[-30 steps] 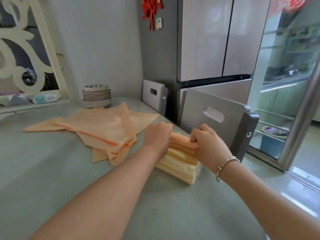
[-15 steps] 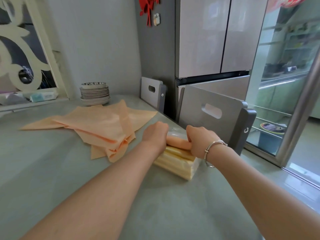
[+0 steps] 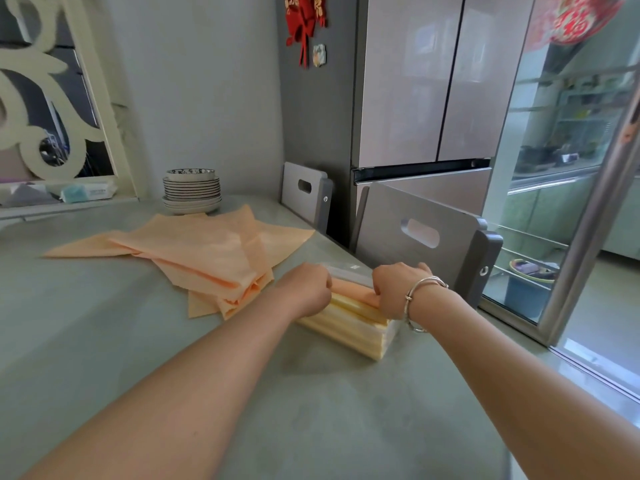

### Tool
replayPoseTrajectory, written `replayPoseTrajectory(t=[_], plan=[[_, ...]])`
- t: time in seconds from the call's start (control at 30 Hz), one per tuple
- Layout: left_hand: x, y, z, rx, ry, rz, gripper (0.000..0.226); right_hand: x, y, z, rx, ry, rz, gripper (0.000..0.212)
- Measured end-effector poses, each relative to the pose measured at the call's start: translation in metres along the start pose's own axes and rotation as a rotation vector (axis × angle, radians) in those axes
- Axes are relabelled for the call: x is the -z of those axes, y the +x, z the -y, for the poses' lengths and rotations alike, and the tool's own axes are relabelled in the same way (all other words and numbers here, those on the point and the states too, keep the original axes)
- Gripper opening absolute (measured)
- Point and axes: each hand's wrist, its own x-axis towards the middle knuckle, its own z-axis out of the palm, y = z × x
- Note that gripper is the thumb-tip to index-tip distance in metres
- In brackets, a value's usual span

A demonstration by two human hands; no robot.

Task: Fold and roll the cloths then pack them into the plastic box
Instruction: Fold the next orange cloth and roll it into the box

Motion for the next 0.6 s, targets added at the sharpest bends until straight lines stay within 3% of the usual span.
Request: replayPoseTrajectory(t=[0.13, 0.2, 0.3, 0.47, 0.6], plan=[[0.0, -0.002, 0.003, -0.007, -0.002, 0.022, 0.044, -0.003, -0.004, 0.006, -0.087, -0.041, -0.121, 0.015], [0.003, -0.006, 0.005, -0.021, -0.052, -0.017, 0.042, -0.003, -0.006, 0.009, -0.111, -0.052, -0.188, 0.008], [0.01, -0.012, 0.011, -0.047, -0.145, -0.1, 0.038, -0.001, -0.008, 0.013, -0.126, -0.052, -0.232, 0.015], [0.028, -0.029, 0.045, 0.014, -0.202, -0.165, 0.055, 0.01, -0.008, 0.042, -0.06, -0.003, -0.292, 0.025], [0.039, -0.06, 0.095, 0.076, -0.207, -0.258, 0.047, 0.013, 0.001, 0.087, 0.04, 0.042, -0.304, 0.029]])
